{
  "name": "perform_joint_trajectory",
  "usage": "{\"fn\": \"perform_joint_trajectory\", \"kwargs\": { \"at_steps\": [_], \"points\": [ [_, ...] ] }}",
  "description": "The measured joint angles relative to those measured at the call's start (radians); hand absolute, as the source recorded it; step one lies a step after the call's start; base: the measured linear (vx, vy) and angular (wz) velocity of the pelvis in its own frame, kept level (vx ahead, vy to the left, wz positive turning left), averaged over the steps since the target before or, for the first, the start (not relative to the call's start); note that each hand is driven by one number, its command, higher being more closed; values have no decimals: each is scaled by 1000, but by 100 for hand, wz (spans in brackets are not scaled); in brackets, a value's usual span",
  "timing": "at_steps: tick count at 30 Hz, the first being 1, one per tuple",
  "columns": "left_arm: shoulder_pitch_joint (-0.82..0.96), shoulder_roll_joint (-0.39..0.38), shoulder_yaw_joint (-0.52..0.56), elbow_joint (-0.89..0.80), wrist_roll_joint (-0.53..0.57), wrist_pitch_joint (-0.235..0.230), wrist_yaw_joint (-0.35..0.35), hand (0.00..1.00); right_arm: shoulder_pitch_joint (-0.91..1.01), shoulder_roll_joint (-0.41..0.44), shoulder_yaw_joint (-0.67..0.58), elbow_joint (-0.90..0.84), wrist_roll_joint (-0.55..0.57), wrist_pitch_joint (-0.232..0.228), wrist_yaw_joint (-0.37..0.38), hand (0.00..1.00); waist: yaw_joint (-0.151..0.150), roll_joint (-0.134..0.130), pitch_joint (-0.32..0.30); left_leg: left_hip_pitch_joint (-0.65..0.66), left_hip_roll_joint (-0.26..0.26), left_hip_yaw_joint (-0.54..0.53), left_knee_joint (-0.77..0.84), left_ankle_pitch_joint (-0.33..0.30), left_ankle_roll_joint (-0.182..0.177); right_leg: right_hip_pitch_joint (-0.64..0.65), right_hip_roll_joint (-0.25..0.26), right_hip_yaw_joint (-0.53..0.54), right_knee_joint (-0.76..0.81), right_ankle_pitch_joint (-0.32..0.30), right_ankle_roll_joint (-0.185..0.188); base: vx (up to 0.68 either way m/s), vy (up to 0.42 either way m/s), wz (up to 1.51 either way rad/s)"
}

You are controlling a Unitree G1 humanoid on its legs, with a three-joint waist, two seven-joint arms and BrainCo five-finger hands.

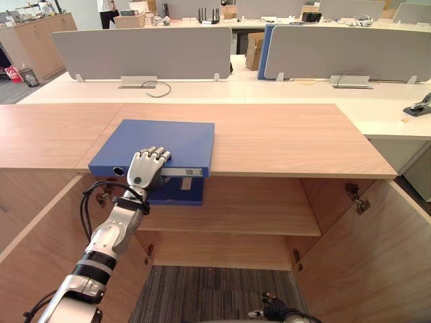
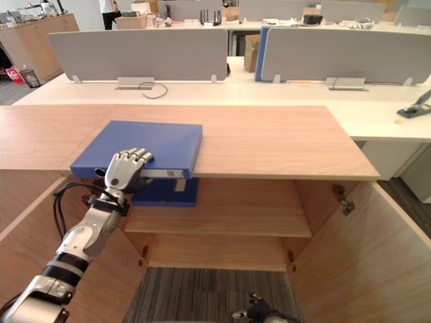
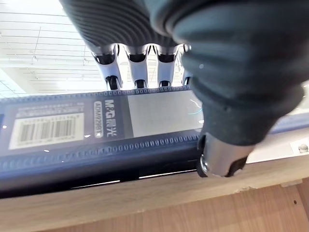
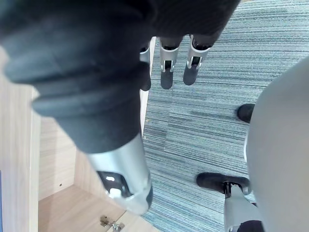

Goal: Walk over to the cabinet, pick up the folder, carry it to the office cabinet, place the folder inside the office cabinet, then close the office cabinet door

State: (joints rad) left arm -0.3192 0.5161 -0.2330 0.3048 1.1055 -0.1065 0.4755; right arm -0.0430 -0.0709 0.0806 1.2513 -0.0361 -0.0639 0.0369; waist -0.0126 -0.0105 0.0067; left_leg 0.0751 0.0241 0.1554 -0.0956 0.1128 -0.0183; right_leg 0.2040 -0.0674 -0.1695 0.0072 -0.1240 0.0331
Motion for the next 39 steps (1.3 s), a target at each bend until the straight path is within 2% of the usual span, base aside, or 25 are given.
{"fn": "perform_joint_trajectory", "kwargs": {
  "at_steps": [5,8,12,16,19,23,25,29,31,34,35,37,39],
  "points": [
    [24,-57,42,-13,12,12,0,100,0,-1,-2,0,-1,0,-2,0,-2,1,-1,1,-2,-1,0,0,0,-1,-2,2,2,0,1,0,0,-1],
    [124,-133,92,-165,13,40,0,100,1,-1,-18,0,-6,3,-8,0,-1,2,-1,-1,-5,-1,0,-4,5,-5,-4,5,1,-1,2,0,0,-3],
    [243,-200,98,-367,-1,41,-3,100,9,2,-56,0,-24,11,-11,0,13,4,-1,-2,-7,-5,0,-4,6,-3,-2,2,1,-1,2,0,0,1],
    [290,-221,106,-503,-75,34,-4,100,18,5,-65,4,-24,14,-10,0,20,6,-3,1,-4,-6,1,-3,6,4,-4,0,2,-1,2,0,0,1],
    [332,-255,126,-646,-146,30,-4,100,25,8,-128,10,-23,14,-11,0,28,12,-7,1,0,-4,1,-1,6,2,-4,1,6,-1,2,0,0,0],
    [376,-293,170,-819,-308,1,-9,100,37,9,-174,10,-22,14,-10,0,35,21,-13,-2,1,-2,1,2,7,-7,-3,4,16,-1,1,0,0,0],
    [383,-300,200,-883,-417,-28,-14,100,42,10,-197,11,-23,15,-9,0,41,22,-15,-2,2,-2,1,2,8,-7,-3,5,19,-1,1,0,0,0],
    [384,-320,257,-991,-720,-97,-25,100,55,12,-245,11,-21,22,-2,0,63,20,-16,-4,1,-5,0,3,9,-10,-5,3,24,-1,1,-20,5,1],
    [384,-326,263,-1026,-811,-119,-29,100,56,13,-255,12,-15,23,0,0,63,19,-16,-5,0,-5,1,4,10,-11,-5,3,26,-1,1,-16,4,0],
    [382,-354,265,-1047,-999,-179,-74,100,59,12,-255,12,12,23,1,0,63,19,-16,-6,-1,-8,1,6,12,-11,-5,0,28,-1,1,-36,5,2],
    [381,-360,266,-1047,-1037,-190,-84,100,59,12,-255,11,16,23,1,0,63,19,-16,-6,-1,-9,1,7,12,-11,-5,-1,28,-1,1,-34,-1,3],
    [381,-381,266,-1047,-1228,-220,-140,100,60,11,-254,8,43,23,1,0,63,18,-16,-6,-1,-11,1,9,12,-12,-3,-2,31,-1,1,-37,-3,3],
    [381,-402,263,-1047,-1322,-236,-163,100,62,9,-248,5,88,22,0,0,64,17,-15,-6,0,-12,1,10,12,-12,-2,-3,32,-1,1,-37,-5,2]
  ]
}}
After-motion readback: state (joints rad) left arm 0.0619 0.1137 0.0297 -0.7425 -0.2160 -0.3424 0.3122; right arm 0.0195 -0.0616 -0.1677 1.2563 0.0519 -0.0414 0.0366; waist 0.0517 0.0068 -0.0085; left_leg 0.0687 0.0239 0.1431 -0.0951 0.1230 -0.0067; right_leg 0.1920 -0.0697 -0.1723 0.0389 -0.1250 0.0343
